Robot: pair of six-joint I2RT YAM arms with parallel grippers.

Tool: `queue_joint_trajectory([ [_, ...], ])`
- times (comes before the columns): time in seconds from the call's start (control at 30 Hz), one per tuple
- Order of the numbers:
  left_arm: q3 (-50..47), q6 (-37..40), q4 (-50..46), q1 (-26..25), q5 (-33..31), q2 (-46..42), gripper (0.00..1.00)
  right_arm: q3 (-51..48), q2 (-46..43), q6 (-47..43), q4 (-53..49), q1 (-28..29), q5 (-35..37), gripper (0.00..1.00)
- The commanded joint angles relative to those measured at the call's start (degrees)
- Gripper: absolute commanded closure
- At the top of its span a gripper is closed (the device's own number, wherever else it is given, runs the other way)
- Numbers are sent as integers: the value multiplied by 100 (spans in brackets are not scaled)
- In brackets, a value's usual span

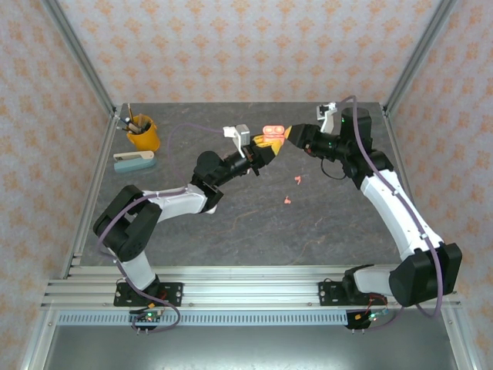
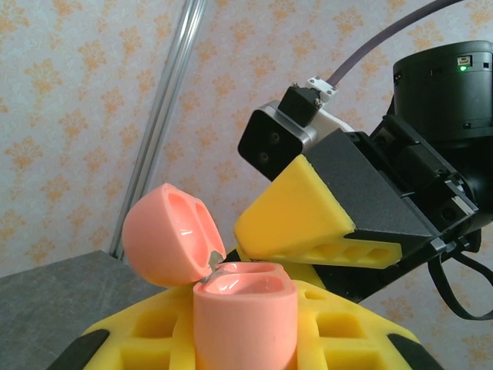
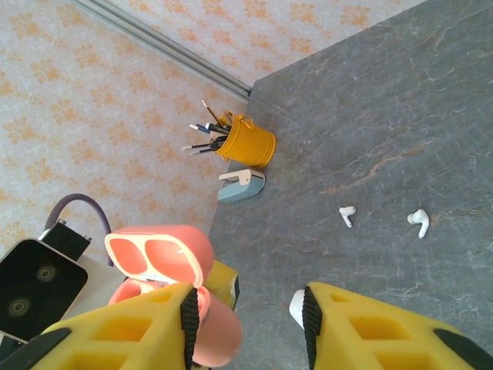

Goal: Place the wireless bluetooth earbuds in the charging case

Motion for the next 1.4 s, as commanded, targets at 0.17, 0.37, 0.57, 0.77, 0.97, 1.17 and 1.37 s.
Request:
queue_joint_trajectory([
  [0.17, 278, -47, 247, -29, 198, 108, 100, 306, 59, 113, 357, -2, -225, 61],
  [0.37, 335, -45, 206, -55, 251, 152, 100, 365, 170, 188, 444, 5, -190, 64],
  [0.57, 377, -47, 142, -75, 309, 161, 100, 491, 304, 212, 475, 3, -172, 69],
  [0.77, 408, -42, 79, -86, 347, 170, 100, 543, 370, 240, 483, 4, -159, 76],
  [0.97, 401, -34, 25, -91, 360, 170, 100, 569, 350, 252, 490, -1, -225, 86],
  [1.17, 425, 7, -183, -97, 285, 161, 100, 603, 330, 221, 432, 0, -234, 94],
  [1.37, 434, 50, -467, -91, 68, 101, 99, 671, 332, 59, 229, -1, -160, 99],
])
